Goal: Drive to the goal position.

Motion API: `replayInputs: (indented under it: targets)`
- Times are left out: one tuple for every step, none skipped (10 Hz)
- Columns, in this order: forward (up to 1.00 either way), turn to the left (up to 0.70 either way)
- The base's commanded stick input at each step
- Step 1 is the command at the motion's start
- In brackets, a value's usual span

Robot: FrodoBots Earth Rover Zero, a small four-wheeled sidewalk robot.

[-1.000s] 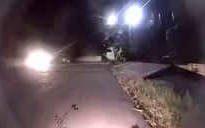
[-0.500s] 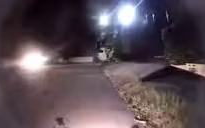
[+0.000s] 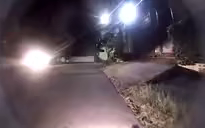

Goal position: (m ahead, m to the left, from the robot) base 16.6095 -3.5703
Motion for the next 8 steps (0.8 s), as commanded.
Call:
replayInputs:
  targets:
    - [0.60, 0.00]
    - [0.60, 0.00]
    - [0.60, 0.00]
    - [0.60, 0.00]
    - [0.60, 0.00]
    - [0.60, 0.00]
    - [0.60, 0.00]
    - [0.60, 0.00]
